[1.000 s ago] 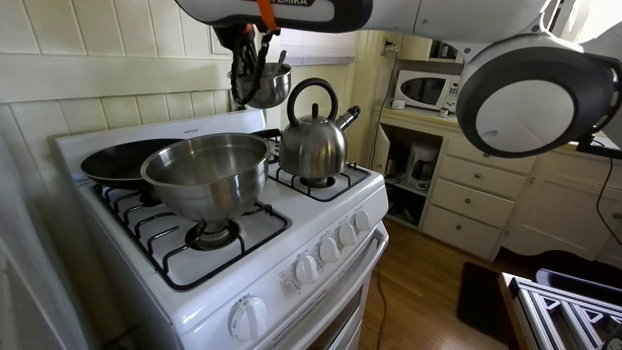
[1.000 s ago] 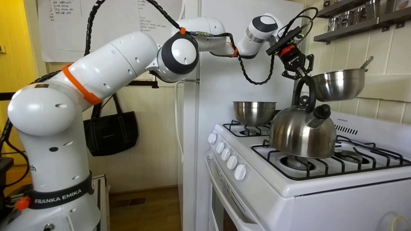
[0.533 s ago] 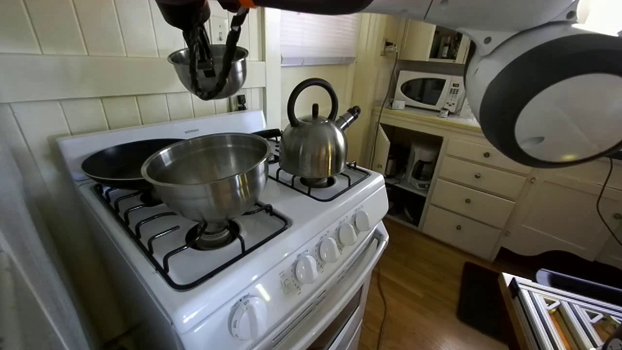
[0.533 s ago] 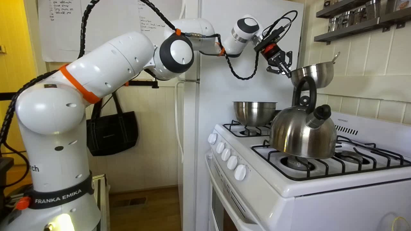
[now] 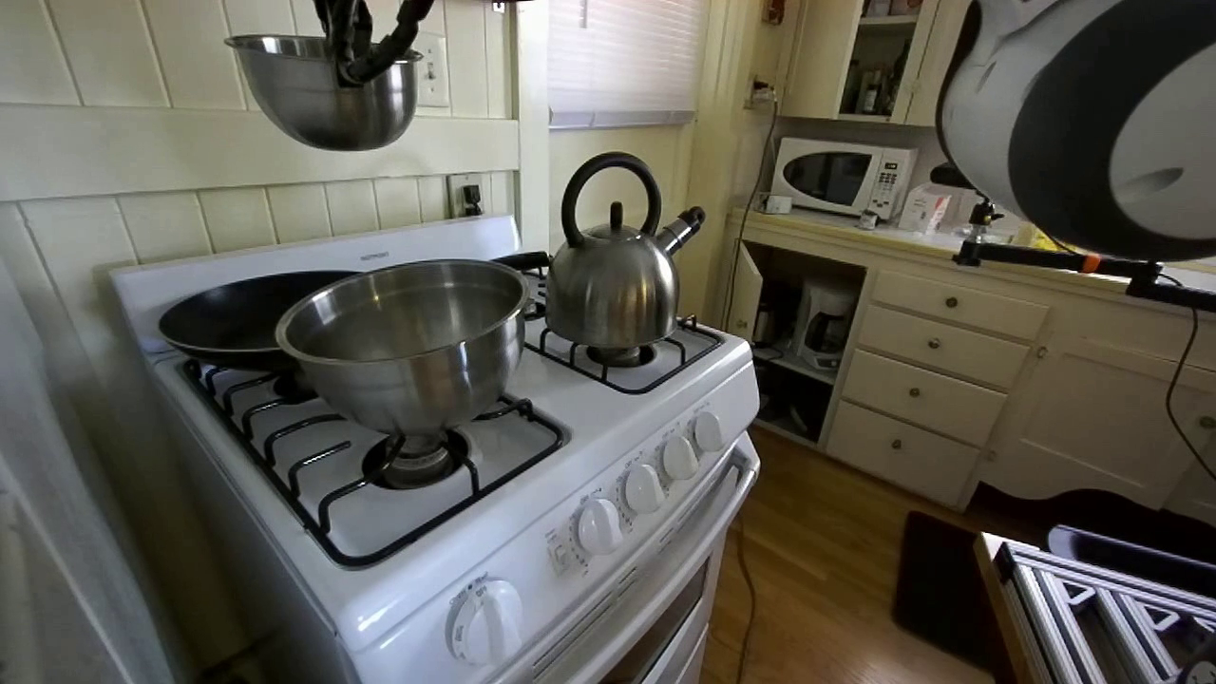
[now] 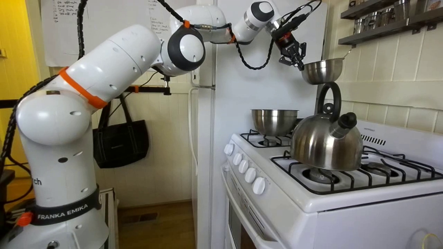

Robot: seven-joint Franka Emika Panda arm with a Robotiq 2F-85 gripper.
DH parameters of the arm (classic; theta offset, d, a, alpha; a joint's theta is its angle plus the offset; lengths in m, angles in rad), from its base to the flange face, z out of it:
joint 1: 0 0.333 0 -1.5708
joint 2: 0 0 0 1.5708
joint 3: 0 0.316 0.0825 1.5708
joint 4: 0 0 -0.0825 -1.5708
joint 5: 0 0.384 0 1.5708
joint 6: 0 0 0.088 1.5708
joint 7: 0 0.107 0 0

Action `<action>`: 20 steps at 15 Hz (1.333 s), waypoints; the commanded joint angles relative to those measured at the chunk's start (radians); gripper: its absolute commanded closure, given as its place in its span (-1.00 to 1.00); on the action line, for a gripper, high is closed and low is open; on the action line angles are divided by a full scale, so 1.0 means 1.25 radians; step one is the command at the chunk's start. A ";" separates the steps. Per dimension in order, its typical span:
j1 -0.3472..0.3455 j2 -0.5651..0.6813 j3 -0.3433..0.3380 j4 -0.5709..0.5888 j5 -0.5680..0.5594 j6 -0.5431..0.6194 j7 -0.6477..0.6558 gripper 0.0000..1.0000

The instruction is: Put the smaller silver bowl inside the bigger silver bowl

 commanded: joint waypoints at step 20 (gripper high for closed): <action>-0.015 -0.021 0.027 0.010 0.025 -0.108 -0.164 0.95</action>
